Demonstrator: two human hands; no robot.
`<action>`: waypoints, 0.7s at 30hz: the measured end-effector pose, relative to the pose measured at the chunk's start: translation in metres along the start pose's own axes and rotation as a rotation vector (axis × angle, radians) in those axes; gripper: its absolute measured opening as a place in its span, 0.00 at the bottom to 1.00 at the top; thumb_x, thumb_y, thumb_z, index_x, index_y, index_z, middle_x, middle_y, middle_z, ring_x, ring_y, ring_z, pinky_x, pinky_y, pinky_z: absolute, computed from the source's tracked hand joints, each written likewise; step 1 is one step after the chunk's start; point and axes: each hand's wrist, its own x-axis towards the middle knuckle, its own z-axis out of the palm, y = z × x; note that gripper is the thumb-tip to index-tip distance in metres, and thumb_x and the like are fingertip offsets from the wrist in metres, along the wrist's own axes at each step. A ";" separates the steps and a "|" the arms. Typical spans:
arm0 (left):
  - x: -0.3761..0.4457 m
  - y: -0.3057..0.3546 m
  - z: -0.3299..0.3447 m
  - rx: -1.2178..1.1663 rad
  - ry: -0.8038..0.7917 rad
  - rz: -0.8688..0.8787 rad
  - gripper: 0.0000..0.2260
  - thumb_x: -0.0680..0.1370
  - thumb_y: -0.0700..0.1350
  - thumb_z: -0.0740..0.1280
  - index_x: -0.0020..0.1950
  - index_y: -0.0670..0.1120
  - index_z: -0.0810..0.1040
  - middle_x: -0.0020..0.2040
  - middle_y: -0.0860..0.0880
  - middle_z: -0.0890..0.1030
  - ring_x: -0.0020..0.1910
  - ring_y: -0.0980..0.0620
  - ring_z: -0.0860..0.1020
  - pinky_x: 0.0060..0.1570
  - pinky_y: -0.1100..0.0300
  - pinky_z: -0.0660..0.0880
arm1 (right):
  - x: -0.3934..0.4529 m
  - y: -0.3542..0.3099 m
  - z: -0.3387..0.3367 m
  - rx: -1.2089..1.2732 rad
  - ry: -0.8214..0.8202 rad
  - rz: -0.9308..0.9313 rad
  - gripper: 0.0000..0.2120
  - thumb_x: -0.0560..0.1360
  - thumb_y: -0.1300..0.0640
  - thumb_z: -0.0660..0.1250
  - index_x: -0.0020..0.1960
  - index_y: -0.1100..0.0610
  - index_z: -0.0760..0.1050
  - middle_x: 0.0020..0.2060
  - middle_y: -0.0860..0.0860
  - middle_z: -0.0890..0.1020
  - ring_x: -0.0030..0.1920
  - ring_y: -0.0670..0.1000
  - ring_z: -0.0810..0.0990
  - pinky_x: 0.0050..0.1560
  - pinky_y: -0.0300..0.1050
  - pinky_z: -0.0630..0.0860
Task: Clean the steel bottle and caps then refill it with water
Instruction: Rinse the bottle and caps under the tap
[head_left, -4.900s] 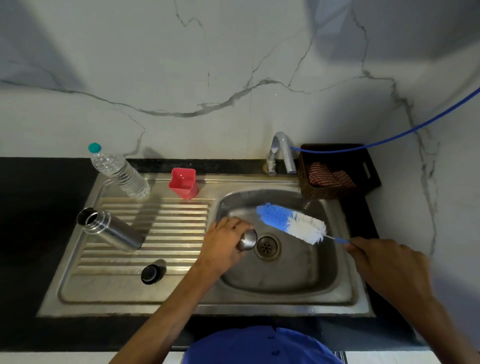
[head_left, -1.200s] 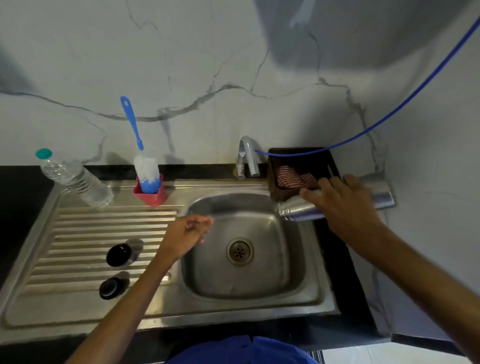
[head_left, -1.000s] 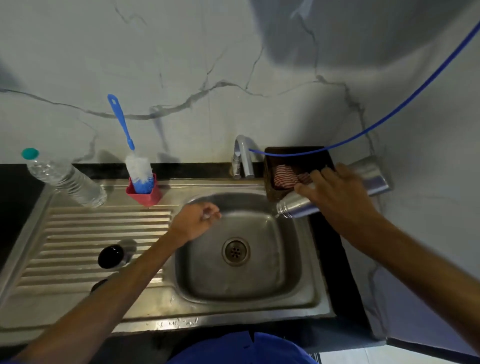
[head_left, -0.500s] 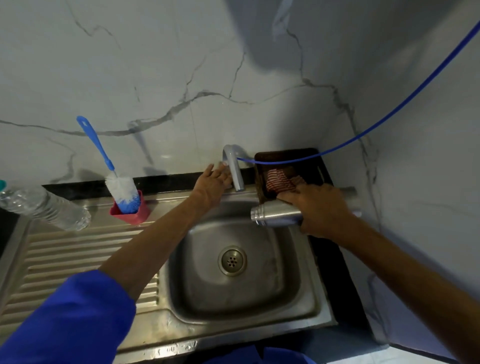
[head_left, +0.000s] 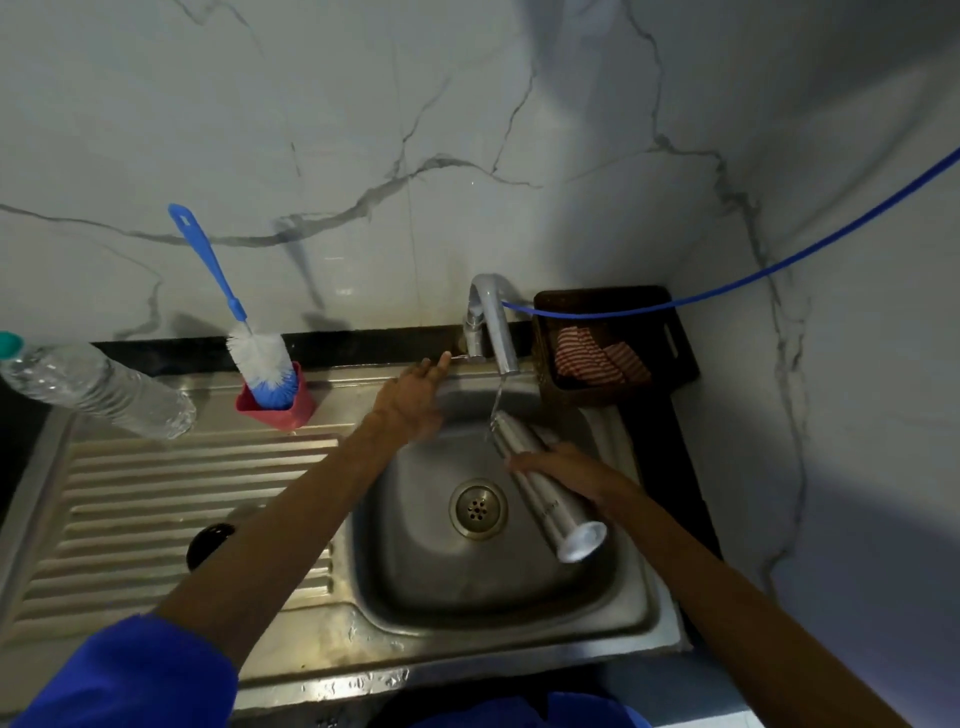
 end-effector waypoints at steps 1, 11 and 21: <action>-0.009 0.003 0.001 -0.185 0.011 -0.022 0.41 0.81 0.53 0.70 0.86 0.53 0.47 0.79 0.41 0.68 0.74 0.38 0.71 0.70 0.47 0.72 | 0.009 -0.007 0.006 0.077 -0.004 0.017 0.34 0.64 0.34 0.77 0.63 0.50 0.76 0.52 0.55 0.83 0.51 0.54 0.83 0.51 0.49 0.82; -0.092 0.059 0.009 -1.695 -0.597 -0.293 0.31 0.75 0.72 0.65 0.66 0.51 0.78 0.63 0.40 0.84 0.60 0.34 0.84 0.56 0.38 0.81 | 0.067 -0.041 0.036 0.948 -0.055 0.052 0.39 0.61 0.37 0.81 0.65 0.58 0.80 0.58 0.62 0.84 0.56 0.61 0.85 0.56 0.56 0.81; -0.095 0.037 0.005 -1.080 -0.500 -0.151 0.30 0.74 0.46 0.80 0.72 0.54 0.70 0.63 0.53 0.79 0.63 0.50 0.79 0.60 0.54 0.80 | 0.048 -0.046 0.055 0.434 0.082 -0.052 0.29 0.66 0.55 0.79 0.63 0.52 0.71 0.52 0.54 0.82 0.52 0.55 0.82 0.54 0.53 0.80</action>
